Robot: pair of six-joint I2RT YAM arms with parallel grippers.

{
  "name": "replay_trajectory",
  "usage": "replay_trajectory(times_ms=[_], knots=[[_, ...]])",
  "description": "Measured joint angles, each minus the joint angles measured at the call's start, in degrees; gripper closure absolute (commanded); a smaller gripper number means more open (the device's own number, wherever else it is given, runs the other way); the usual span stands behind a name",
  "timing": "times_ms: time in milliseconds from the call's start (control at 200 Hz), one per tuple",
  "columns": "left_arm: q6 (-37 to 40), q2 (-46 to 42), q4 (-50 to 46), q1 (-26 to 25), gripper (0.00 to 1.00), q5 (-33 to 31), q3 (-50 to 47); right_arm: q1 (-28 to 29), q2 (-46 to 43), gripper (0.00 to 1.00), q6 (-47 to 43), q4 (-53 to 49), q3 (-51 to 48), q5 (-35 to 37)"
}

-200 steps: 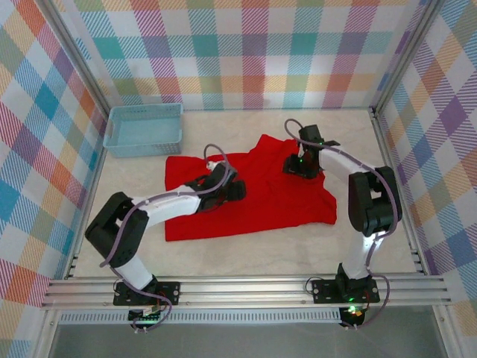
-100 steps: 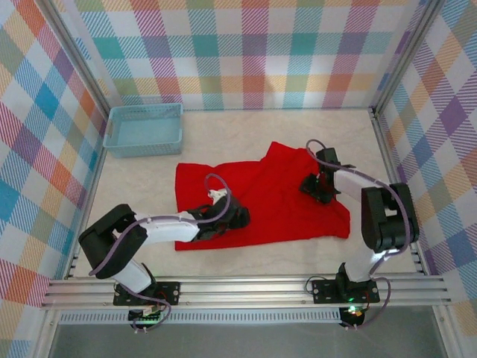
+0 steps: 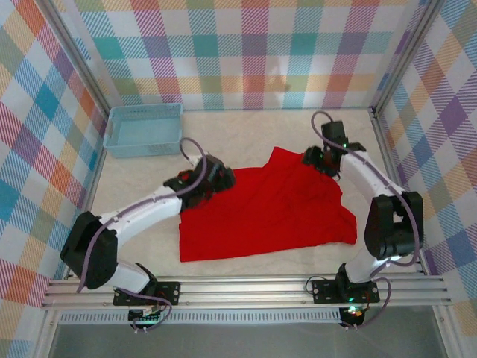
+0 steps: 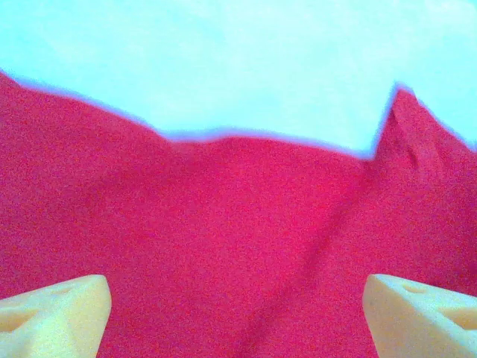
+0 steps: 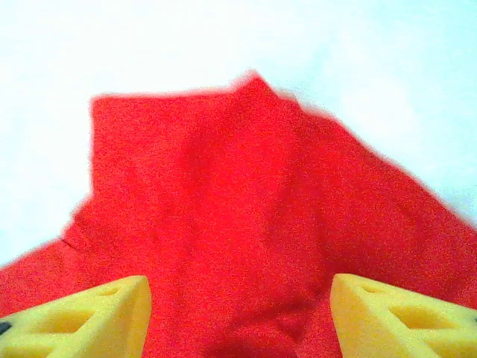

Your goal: Fold the inside-out t-shirt

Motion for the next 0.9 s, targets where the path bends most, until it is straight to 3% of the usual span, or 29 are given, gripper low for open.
replay_trajectory(times_ms=[145, 380, 620, 725, 825, 900], knots=[[2.71, 7.54, -5.29, 9.22, 0.13, -1.73, 5.7, -0.17, 9.92, 0.34, -4.07, -0.33, 11.47, 1.07], [4.57, 18.45, -9.03, 16.41, 0.13, 0.31, 8.63, -0.76, 25.31, 0.31, -9.97, -3.91, 22.25, 2.05], [5.53, 25.79, -8.92, 18.01, 0.15, 3.85, 11.78, -1.92, 33.68, 0.3, -13.4, -7.76, 30.99, 0.81], [6.16, 27.5, -8.81, 18.12, 0.23, 4.26, 14.1, -2.38, 36.3, 0.33, -14.14, -8.96, 33.46, -2.12], [6.73, 29.07, -8.17, 18.12, 0.37, 4.74, 15.89, -2.43, 38.12, 0.41, -14.67, -10.29, 34.07, -4.52], [6.97, 29.55, -7.74, 18.23, 0.39, 5.29, 16.5, -2.69, 38.34, 0.5, -14.67, -11.08, 35.15, -5.42]])
